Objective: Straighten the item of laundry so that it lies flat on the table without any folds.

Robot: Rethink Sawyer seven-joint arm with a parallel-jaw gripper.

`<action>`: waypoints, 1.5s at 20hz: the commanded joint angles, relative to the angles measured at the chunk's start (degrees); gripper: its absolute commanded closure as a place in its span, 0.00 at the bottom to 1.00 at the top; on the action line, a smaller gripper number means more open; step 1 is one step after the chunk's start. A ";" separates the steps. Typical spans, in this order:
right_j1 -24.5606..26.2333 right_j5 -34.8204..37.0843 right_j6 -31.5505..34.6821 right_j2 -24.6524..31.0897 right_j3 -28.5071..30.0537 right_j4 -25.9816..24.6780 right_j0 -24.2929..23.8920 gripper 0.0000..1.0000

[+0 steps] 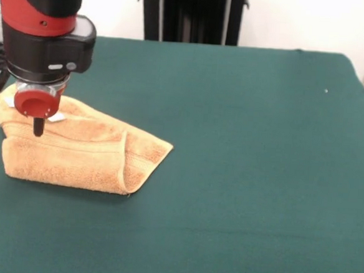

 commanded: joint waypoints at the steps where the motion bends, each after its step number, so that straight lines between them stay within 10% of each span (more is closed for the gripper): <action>1: -0.63 -0.39 -8.97 15.31 9.24 5.41 -2.92 1.00; 13: -2.65 2.60 -4.29 16.10 8.32 6.47 -2.82 1.00; 30: -5.83 23.83 -5.81 13.01 -7.56 3.62 4.28 1.00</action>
